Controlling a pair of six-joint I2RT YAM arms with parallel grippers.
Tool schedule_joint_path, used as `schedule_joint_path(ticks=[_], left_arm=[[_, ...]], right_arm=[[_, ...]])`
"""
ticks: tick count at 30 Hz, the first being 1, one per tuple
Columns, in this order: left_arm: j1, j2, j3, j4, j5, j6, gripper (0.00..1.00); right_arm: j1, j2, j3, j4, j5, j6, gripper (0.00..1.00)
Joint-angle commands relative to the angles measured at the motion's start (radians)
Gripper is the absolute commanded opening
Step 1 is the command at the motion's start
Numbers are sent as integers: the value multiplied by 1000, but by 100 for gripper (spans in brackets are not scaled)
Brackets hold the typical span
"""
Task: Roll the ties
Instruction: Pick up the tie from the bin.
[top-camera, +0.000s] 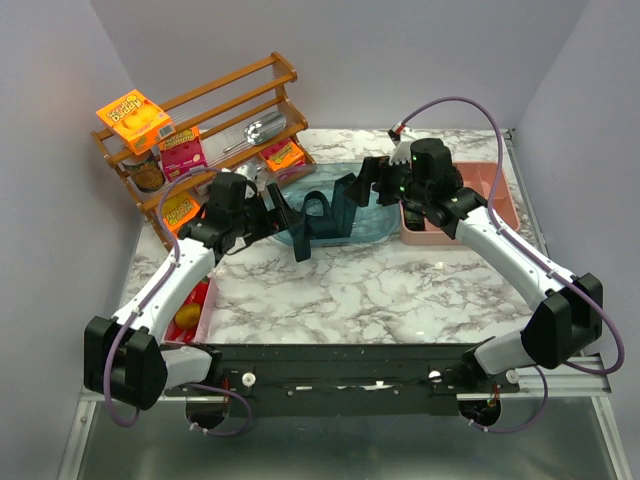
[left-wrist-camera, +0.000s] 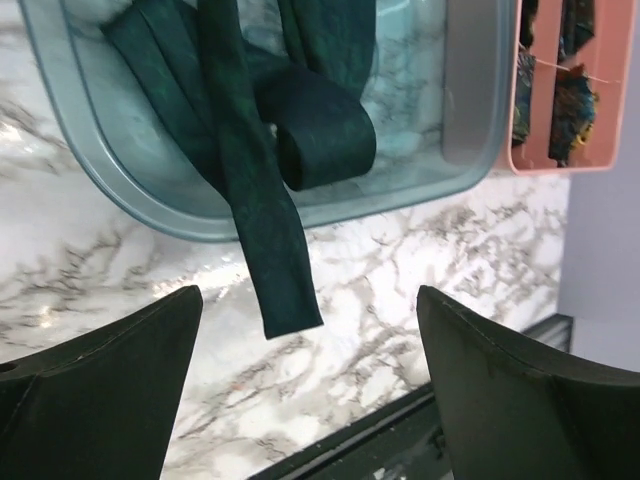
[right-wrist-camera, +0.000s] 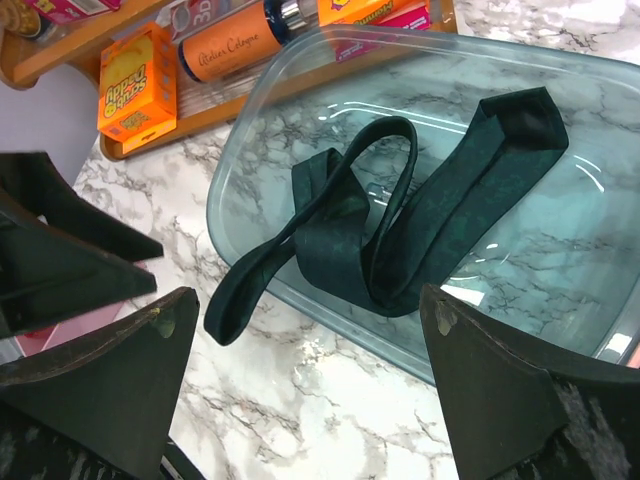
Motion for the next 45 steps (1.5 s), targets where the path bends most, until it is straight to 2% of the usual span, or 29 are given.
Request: schedule_joint_path(ticks=[1,9,16,24,33,42,45], left_arm=[[0,-79,-186,193,145,-178,99],[1,-256,-458,454,77,-365,99],[0,-198,-599,745,116,-470,98],[-6,-31,-592,967,149,-503,93],[-42,132,-552,1055,169,-502,84],[-76,195,-541,1089,116,-505,66],[-82,206,-524,1080,117,-485,56]], right_arm=[[10,0,18,-18,-32,-14,100],[10,-17,-8,-15,-43,-21,100],[10,-23,-21,-11,-55,-25,100],[10,-24,-27,-9,-58,-30,100],[10,-24,-22,-8,-52,-39,100],[10,-11,-16,-9,-55,-42,100],[10,-4,-13,-9,-55,-42,100]])
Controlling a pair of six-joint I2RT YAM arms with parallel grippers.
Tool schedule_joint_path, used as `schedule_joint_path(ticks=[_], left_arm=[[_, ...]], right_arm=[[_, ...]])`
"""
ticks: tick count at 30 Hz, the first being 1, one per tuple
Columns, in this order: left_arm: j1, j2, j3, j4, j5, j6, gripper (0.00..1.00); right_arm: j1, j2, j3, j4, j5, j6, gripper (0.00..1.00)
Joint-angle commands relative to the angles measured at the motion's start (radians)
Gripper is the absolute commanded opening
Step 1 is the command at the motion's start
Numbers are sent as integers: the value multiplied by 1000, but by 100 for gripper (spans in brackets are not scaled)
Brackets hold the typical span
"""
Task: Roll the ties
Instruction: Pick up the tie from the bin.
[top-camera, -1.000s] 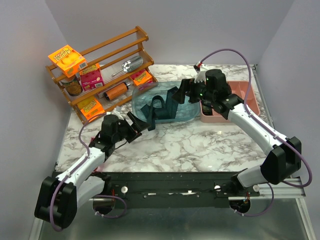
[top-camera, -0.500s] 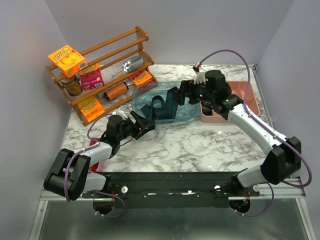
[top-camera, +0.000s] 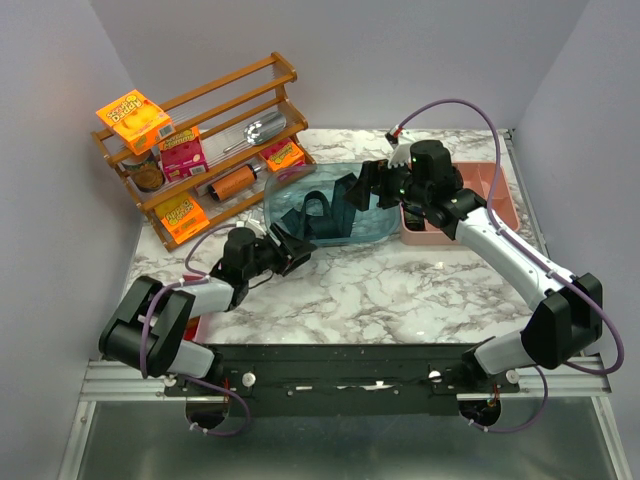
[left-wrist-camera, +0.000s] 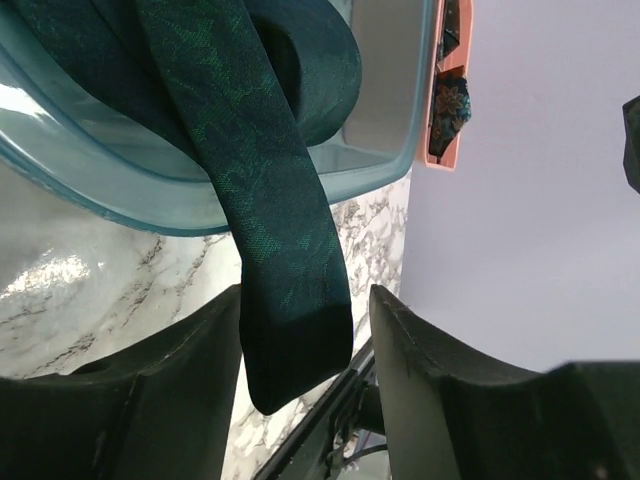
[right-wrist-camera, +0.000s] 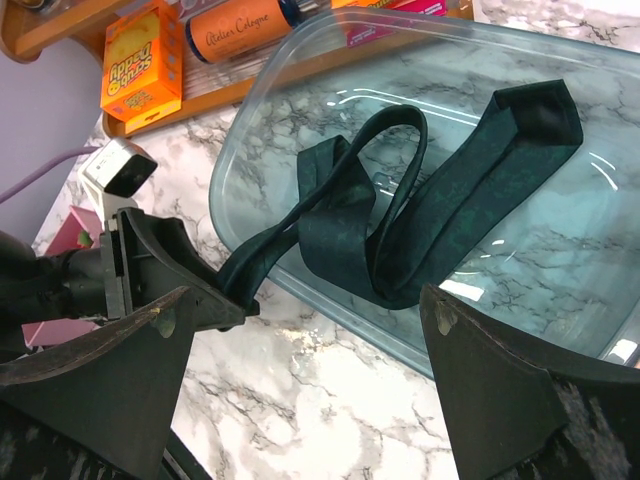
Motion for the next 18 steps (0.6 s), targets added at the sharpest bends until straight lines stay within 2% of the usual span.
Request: schedule_joint_path(ticks=[1,5,7,9,10,12,13,14,16,18], left_arm=[[-13,17,39,19,-18,28,50],[-21,33,59,7,-8,51,44],[-26,28,90,-51,-3,95,35],[-30,11,133,-116,-6,141,29],[-33,4,150,-198,-17,195,26],[-35,-29,217,-303,-37,266,25],[-36,-41,242,-413,-47,299,25],[-36,-65,268,-470,-76,376,25],[-36,-87,358,-638,-104,451,24],[-36,-107,464,-740,-132,548,24]], right_arm=[[6,-2,3,-9,-16,-12,100],[6,6,6,-11,-21,-11,100],[6,9,9,-13,-18,-11,100],[6,11,11,-13,-18,-14,100],[6,12,12,-13,-18,-12,100],[5,12,14,-14,-21,-12,100],[6,12,15,-14,-21,-14,100],[6,12,15,-14,-21,-12,100],[6,14,18,-14,-22,-11,100],[6,15,23,-16,-28,-8,100]])
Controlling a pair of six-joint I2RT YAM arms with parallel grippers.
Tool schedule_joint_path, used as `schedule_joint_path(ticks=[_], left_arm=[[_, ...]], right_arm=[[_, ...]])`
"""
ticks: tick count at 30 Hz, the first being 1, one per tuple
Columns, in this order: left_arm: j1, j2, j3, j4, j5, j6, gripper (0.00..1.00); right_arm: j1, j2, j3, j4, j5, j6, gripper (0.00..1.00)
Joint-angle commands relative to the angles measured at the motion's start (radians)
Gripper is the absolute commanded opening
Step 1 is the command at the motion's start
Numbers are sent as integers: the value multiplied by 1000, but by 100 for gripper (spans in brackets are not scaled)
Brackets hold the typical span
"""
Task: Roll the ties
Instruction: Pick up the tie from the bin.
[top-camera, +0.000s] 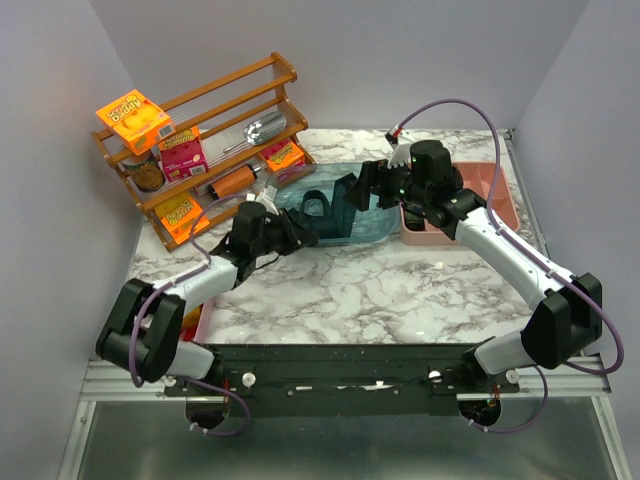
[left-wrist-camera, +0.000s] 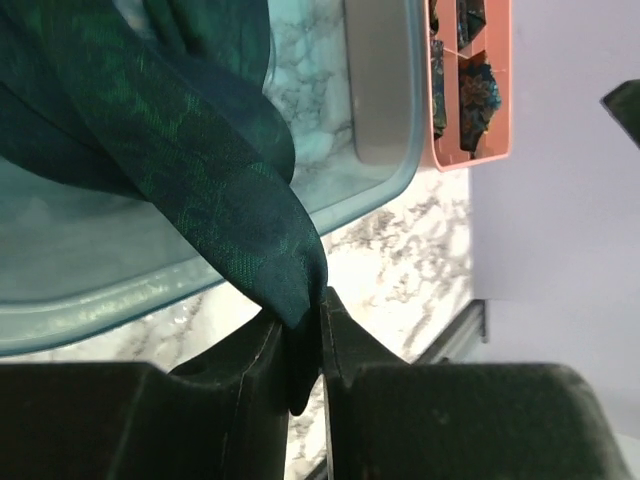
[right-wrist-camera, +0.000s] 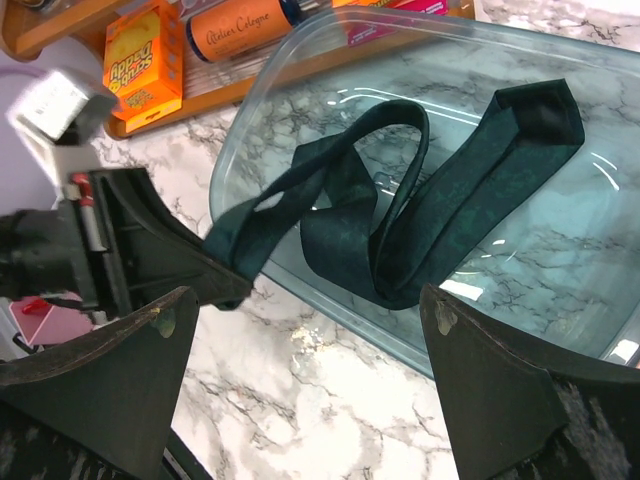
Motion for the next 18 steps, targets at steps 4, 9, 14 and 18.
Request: schedule_joint_path(ticks=[4,9,14,18], left_arm=[[-6,-72,360,-574,-104,377,22],[-6,-86,561,-741,-67,498,22],[-6,-153,638,-910,-9,625,24],[-26,-234,560,-976,57,667,27]], right_arm=[[6,19,39,-24,-34,12,100],[6,25,79,-55,-54,55,100],[6,37,93,-61,-136,103,100],[6,43,93,-58,-176,135,100]])
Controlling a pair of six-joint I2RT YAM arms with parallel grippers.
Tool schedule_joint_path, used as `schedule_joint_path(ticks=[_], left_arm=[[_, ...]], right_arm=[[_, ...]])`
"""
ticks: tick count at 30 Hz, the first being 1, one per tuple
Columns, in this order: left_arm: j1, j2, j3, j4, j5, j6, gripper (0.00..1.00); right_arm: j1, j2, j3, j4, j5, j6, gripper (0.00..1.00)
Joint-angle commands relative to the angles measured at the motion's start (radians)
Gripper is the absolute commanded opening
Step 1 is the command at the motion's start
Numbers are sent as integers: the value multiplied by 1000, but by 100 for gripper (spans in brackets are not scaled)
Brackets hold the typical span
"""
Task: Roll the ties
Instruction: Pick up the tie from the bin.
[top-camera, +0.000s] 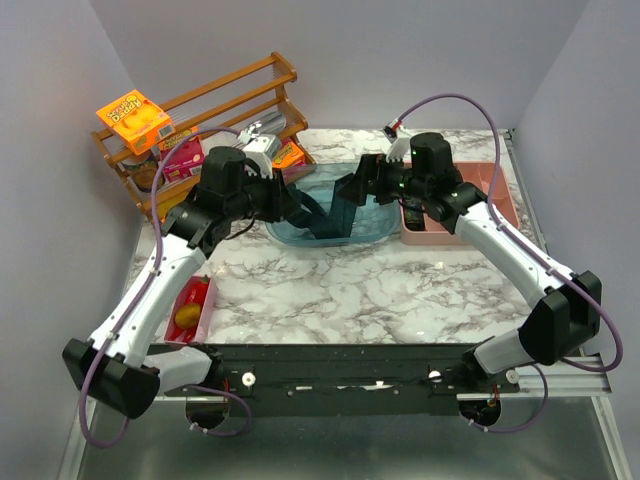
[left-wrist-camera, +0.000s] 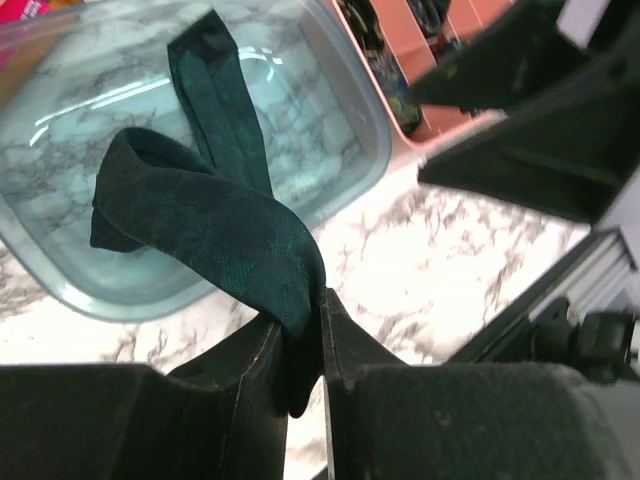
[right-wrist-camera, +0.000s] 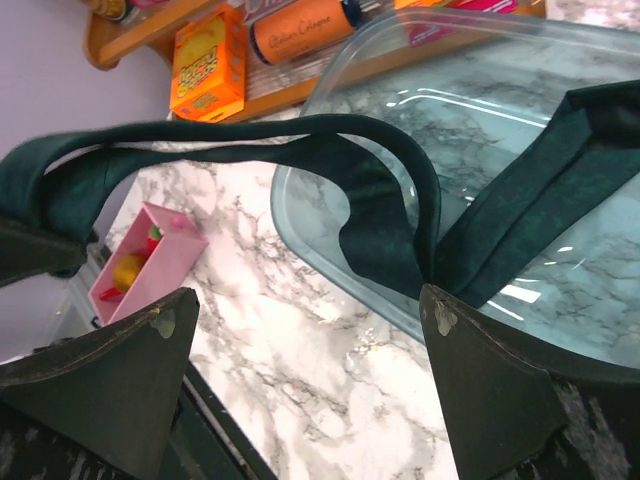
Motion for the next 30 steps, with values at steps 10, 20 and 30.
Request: schedule_joint_path(ticks=[10,20,30], left_arm=[[-147,-166,-328,-47,-44,25,34],[-149,-245,-397,64,-64,16,33],[-149,-288,-420,64,-46,16,33]], right_arm=[[9,85,-32,3,-290,169,100],[97,225,-55,46,-491,349,96],[139,266,-191,475,-617,723,95]])
